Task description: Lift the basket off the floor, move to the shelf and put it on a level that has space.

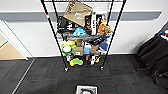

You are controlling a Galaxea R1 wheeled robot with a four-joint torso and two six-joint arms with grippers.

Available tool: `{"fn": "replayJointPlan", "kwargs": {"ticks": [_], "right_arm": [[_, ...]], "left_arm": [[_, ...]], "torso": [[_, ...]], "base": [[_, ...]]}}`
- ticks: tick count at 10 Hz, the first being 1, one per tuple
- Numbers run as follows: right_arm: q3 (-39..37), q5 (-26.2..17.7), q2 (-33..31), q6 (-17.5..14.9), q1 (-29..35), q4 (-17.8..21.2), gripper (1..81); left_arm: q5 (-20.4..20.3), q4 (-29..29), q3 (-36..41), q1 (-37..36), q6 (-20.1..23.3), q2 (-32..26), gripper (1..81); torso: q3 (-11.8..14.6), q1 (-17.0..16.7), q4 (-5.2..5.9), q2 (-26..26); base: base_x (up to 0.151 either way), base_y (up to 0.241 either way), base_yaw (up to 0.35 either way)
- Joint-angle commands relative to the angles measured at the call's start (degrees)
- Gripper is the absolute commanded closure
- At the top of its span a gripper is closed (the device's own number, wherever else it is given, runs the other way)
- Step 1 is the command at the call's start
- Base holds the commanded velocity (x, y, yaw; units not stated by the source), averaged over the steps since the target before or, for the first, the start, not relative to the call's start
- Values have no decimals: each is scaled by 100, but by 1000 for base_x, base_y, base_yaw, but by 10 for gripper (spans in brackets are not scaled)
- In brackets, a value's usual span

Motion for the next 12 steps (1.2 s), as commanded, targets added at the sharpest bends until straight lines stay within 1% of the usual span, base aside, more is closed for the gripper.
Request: {"fn": "replayJointPlan", "kwargs": {"ticks": [1,3,11,12], "right_arm": [[-40,-314,-87,7,169,-26,10],[-58,-314,-87,7,161,-27,10],[-75,-323,-78,7,196,44,10],[-67,-323,-70,7,205,44,10]], "left_arm": [[309,-26,17,-177,4,-25,10],[318,-18,17,-185,4,-7,10],[353,-35,17,-159,4,19,10],[353,-9,26,-159,4,-16,10]], "torso": [[0,0,0,0],[0,2,0,0],[0,0,0,2],[0,369,0,-571]], "base": [[90,0,0],[74,0,0],[0,0,0],[0,0,0]]}}
